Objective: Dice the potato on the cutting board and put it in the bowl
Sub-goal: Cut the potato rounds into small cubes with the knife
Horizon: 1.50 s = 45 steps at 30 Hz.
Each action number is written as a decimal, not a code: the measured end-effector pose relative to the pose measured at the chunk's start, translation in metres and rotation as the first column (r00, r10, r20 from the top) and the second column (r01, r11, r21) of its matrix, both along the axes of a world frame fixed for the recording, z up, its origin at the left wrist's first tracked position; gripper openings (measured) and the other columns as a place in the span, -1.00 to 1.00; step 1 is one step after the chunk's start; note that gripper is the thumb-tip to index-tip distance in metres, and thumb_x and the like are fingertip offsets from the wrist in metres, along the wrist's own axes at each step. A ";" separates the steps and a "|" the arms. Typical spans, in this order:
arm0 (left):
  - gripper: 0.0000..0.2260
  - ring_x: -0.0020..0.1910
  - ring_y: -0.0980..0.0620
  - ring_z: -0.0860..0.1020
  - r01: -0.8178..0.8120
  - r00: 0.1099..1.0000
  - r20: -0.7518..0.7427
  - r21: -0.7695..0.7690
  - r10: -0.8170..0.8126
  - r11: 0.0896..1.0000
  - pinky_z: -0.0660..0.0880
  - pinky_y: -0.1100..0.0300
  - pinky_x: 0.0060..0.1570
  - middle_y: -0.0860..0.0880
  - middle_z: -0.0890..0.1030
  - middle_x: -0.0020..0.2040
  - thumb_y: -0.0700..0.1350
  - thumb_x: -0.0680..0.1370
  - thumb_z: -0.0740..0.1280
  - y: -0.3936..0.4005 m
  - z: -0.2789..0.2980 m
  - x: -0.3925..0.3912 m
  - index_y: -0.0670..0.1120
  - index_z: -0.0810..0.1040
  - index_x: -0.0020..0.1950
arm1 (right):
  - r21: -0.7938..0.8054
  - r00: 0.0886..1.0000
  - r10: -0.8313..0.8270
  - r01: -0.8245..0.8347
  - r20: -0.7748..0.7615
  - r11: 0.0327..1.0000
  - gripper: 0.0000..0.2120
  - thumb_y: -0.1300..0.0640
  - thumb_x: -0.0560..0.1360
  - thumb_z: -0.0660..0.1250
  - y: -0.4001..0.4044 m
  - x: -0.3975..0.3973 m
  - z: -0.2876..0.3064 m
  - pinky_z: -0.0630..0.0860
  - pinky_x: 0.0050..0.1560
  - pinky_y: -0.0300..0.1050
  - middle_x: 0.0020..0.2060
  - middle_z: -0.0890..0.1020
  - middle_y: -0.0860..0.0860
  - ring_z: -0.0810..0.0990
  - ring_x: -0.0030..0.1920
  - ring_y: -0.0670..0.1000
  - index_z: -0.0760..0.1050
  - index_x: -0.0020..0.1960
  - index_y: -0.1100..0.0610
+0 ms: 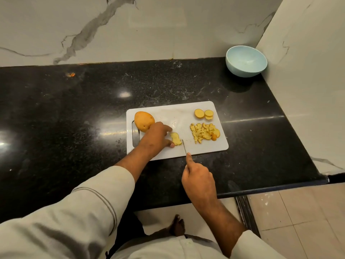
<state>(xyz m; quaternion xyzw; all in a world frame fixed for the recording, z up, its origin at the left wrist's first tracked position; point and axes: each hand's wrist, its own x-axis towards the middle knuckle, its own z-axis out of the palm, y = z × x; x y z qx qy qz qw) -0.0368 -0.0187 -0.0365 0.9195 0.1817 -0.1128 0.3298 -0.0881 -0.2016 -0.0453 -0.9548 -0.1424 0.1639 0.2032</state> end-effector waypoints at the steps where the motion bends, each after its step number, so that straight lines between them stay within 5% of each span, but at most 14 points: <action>1: -0.45 0.04 0.01 0.50 0.004 1.000 0.006 -0.001 -0.004 1.000 0.37 0.25 -0.01 -0.08 0.54 0.11 -0.12 0.34 0.57 -0.001 0.000 0.001 -0.09 0.54 0.30 | 0.004 1.000 -0.010 0.010 -0.014 1.000 -0.51 0.06 0.64 0.08 0.001 -0.001 0.000 0.59 -0.09 -0.09 -0.18 0.53 -0.03 0.56 -0.18 -0.07 0.10 0.55 -0.01; 12: -0.73 -0.09 -0.09 0.58 -0.229 0.956 0.170 -0.078 0.239 0.970 0.53 0.04 -0.07 -0.10 0.61 -0.10 -0.09 0.38 0.53 -0.027 -0.015 -0.018 -0.16 0.66 0.03 | -0.050 1.000 0.004 -0.003 0.014 0.999 -0.45 0.08 0.60 0.06 0.032 0.001 -0.001 0.49 -0.11 -0.03 -0.01 0.53 0.06 0.58 -0.06 0.07 0.04 0.56 0.10; 16: -0.59 -0.02 -0.04 0.58 -0.304 0.935 0.146 -0.130 0.322 0.944 0.45 0.18 -0.06 -0.08 0.61 -0.01 -0.10 0.37 0.55 -0.022 -0.016 -0.022 -0.13 0.60 0.18 | -0.062 0.999 -0.024 0.026 0.044 0.998 -0.46 0.07 0.60 0.06 0.025 0.003 -0.002 0.51 -0.14 -0.04 -0.05 0.53 0.03 0.57 -0.10 0.04 0.05 0.56 0.07; 23: -0.90 -0.21 -0.01 0.59 -0.331 0.924 0.156 -0.131 0.350 0.934 0.52 0.15 -0.18 -0.03 0.63 -0.25 -0.10 0.43 0.49 -0.027 -0.017 -0.027 -0.13 0.67 -0.19 | -0.076 0.998 0.001 0.003 0.057 0.997 -0.47 0.06 0.61 0.06 0.024 0.009 0.001 0.52 -0.14 -0.01 -0.03 0.53 0.04 0.58 -0.09 0.07 0.06 0.56 0.03; 33: -0.86 -0.13 -0.01 0.59 -0.335 0.914 0.184 -0.163 0.363 0.928 0.53 0.10 -0.08 -0.05 0.65 -0.13 -0.10 0.46 0.47 -0.030 -0.017 -0.027 -0.15 0.70 -0.06 | -0.091 0.997 0.068 -0.064 0.046 0.994 -0.49 0.09 0.63 0.04 0.019 0.029 0.003 0.50 -0.14 -0.01 -0.04 0.55 0.07 0.57 -0.09 0.08 0.08 0.56 0.02; 45: -0.83 -0.17 -0.01 0.48 -0.327 0.909 0.248 -0.074 0.335 0.942 0.37 0.18 -0.18 -0.07 0.50 -0.16 -0.07 0.54 0.39 -0.042 -0.021 -0.035 -0.17 0.63 -0.12 | -0.068 0.998 0.053 -0.052 0.023 0.996 -0.48 0.06 0.63 0.05 0.006 -0.006 -0.002 0.53 -0.18 -0.11 -0.14 0.43 -0.04 0.54 -0.16 -0.04 0.03 0.56 0.01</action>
